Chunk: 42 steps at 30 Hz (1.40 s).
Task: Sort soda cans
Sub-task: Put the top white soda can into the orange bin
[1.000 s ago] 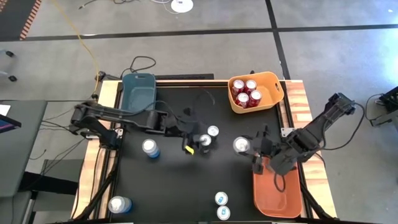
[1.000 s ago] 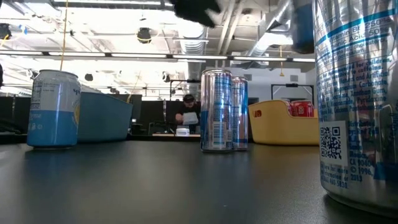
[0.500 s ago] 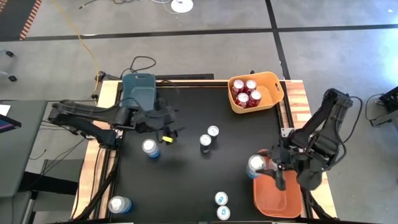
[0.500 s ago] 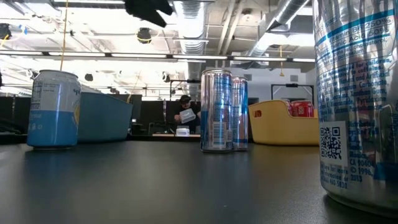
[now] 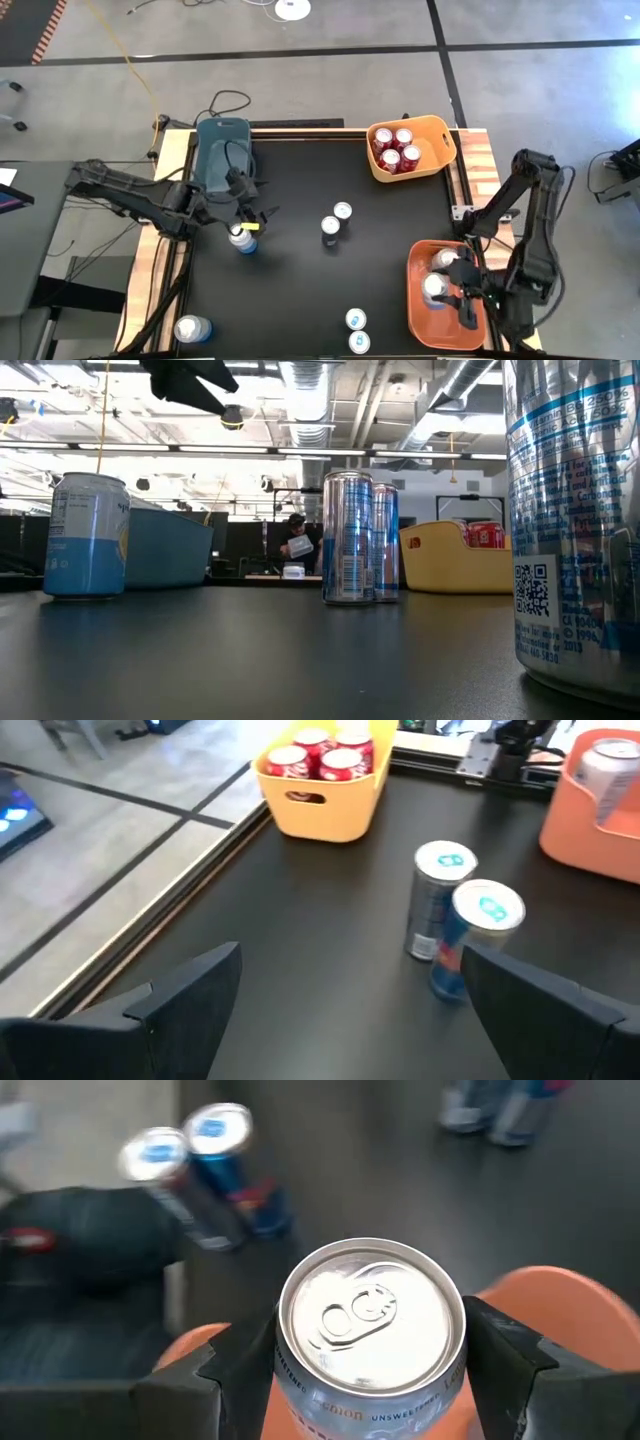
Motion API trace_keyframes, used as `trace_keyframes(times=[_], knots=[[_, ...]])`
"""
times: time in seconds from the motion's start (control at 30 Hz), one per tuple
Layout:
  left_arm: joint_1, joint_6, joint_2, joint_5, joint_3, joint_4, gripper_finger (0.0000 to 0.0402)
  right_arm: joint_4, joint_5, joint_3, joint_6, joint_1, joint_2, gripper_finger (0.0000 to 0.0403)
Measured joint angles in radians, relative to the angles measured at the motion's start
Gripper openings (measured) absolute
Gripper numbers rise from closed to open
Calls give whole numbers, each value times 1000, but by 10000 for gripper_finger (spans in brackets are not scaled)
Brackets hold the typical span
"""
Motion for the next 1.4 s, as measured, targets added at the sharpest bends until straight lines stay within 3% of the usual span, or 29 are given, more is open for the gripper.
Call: trace_keyframes(times=[0.27, 0.5, 0.8, 1.17, 1.4], knots=[[-74, -18, 47, -11, 0, 31, 373, -148, 71, 0, 268, 61, 128, 260], [-124, -49, 48, -58, 0, 38, 373, -199, 51, -50, 515, 100, 217, 260], [-158, -54, 47, -71, 24, 61, 373, -184, 29, -112, 686, 128, 299, 260], [-170, -73, 47, -69, 24, 84, 373, -189, 39, -126, 749, 127, 347, 260], [-214, 0, 47, -66, 25, 142, 373, -208, 37, -127, 752, 112, 348, 260]])
